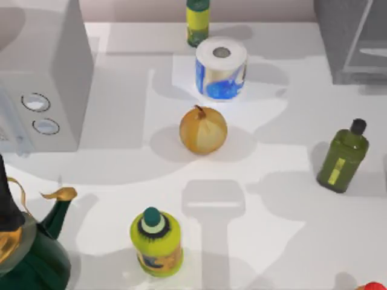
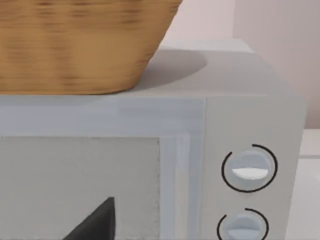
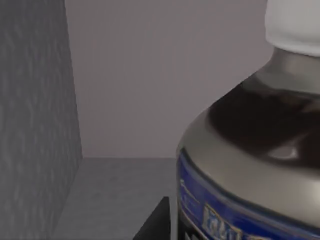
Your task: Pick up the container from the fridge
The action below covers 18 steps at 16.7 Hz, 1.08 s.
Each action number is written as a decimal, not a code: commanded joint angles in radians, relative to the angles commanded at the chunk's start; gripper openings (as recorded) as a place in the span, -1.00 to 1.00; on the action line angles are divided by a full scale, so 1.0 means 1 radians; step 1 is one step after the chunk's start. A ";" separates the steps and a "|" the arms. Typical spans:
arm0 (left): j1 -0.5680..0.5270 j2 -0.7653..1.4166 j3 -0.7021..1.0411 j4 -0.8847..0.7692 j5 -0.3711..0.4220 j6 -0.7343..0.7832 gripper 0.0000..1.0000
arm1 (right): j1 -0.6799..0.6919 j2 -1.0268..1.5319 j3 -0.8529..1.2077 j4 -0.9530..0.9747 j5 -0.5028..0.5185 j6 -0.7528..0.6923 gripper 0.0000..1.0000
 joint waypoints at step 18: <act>0.000 0.000 0.000 0.000 0.000 0.000 1.00 | 0.064 -0.573 -0.308 -0.264 0.053 -0.007 -1.00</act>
